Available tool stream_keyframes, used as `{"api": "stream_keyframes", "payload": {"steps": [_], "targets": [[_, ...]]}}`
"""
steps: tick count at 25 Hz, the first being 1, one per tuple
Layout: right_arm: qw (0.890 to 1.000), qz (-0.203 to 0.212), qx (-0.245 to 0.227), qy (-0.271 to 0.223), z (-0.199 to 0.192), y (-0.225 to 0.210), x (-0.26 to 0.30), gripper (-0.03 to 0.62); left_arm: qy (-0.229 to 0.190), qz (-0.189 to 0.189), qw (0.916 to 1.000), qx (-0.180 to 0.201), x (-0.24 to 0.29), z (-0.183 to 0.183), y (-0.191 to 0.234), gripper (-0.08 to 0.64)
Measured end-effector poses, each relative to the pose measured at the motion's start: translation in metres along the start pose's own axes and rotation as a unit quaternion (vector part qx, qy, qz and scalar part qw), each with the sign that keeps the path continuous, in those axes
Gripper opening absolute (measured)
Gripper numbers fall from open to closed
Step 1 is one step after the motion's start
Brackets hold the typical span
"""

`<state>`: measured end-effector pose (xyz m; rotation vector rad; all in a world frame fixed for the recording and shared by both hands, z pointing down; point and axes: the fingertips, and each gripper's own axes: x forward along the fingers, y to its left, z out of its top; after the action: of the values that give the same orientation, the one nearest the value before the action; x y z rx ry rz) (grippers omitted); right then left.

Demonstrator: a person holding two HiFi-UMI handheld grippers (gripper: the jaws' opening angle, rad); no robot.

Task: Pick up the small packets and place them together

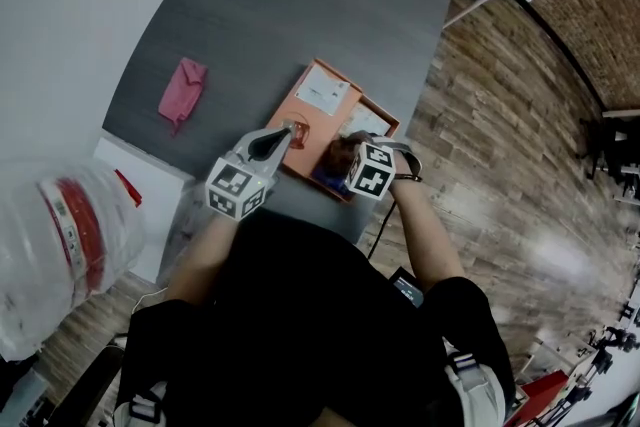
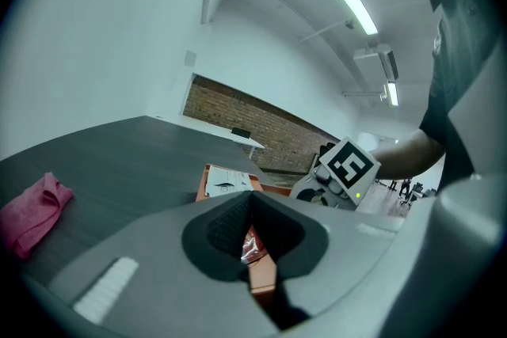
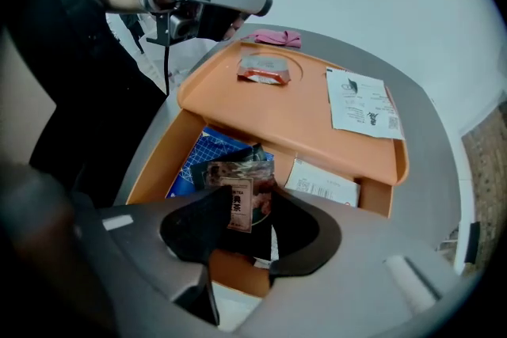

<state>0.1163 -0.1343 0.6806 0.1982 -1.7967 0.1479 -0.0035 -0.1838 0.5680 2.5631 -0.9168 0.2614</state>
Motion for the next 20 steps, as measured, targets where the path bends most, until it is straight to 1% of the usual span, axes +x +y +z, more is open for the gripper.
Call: {"api": "stream_keyframes", "payload": {"steps": [3,5,6,11,16,20], "targets": [[1.000,-0.007,0.002,-0.017,0.005,-0.001,-0.011,0.102,0.002,-0.005,1.0000,0.004,0.002,0.000,-0.003,-0.002],[1.000,-0.010,0.008,-0.026,0.007,-0.002,-0.017,0.041,0.002,-0.007,1.0000,0.006,0.003,0.001,-0.004,-0.002],[0.999,-0.009,0.010,-0.029,0.008,-0.002,-0.019,0.024,0.002,-0.008,0.9999,0.007,0.003,0.001,-0.005,-0.002],[0.999,-0.006,0.014,-0.043,0.009,0.004,-0.031,0.005,0.002,-0.013,0.9998,0.014,0.006,0.003,-0.011,-0.002],[0.997,-0.007,0.027,-0.070,0.011,0.007,-0.048,0.003,-0.001,-0.014,0.9998,0.016,0.007,0.007,-0.015,-0.002],[0.994,-0.005,0.039,-0.100,0.014,0.008,-0.069,0.003,-0.003,-0.007,0.9999,0.013,0.003,0.005,-0.015,-0.002]]}}
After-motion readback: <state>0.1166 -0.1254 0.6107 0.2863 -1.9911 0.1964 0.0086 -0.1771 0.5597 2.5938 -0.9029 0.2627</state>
